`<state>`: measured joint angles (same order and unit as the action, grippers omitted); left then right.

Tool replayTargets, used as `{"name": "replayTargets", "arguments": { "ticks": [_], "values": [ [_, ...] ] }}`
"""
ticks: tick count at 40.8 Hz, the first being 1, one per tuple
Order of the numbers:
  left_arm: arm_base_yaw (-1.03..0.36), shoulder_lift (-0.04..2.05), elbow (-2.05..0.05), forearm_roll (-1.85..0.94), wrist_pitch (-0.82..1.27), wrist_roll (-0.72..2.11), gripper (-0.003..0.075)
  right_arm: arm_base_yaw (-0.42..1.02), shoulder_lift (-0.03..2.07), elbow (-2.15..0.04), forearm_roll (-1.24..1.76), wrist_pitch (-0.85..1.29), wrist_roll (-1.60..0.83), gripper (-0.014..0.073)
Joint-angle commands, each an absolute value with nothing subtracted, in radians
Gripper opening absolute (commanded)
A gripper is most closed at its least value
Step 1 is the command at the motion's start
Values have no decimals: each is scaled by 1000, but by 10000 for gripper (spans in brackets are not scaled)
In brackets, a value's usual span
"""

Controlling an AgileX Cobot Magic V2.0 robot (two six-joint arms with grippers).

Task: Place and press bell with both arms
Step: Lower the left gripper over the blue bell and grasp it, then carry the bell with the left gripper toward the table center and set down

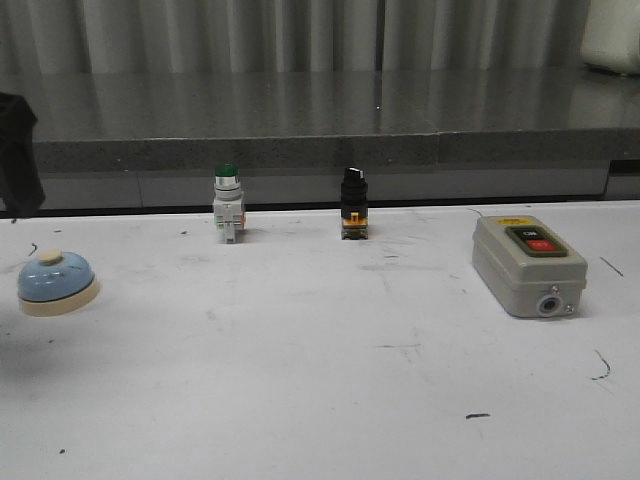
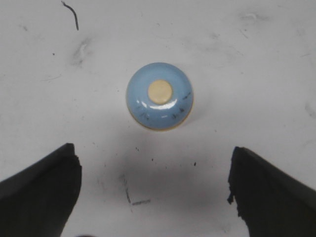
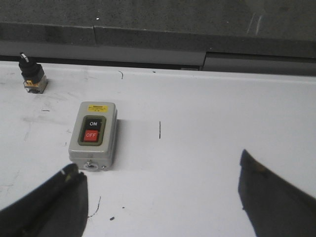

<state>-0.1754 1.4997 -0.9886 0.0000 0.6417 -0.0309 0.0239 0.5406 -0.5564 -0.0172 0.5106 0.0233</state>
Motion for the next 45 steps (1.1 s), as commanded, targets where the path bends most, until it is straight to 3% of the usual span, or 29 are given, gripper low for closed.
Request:
{"name": "replayTargets", "arguments": {
  "ticks": [1,21,32,45],
  "values": [
    [-184,1557,-1068,-12,596,-33,589,17,550,-586,-30,446,23,633],
    [-186,1862,-1237,-21,611,-33,585,17,550,-586,-30,446,23,633],
    [-208,1876,-1237,-22,607,-33,361,17,550,-586,-30,446,23,633],
    [-298,1798,-1249,-26,641,-33,351,17,550,-586,-30,446,23,633]
  ]
}}
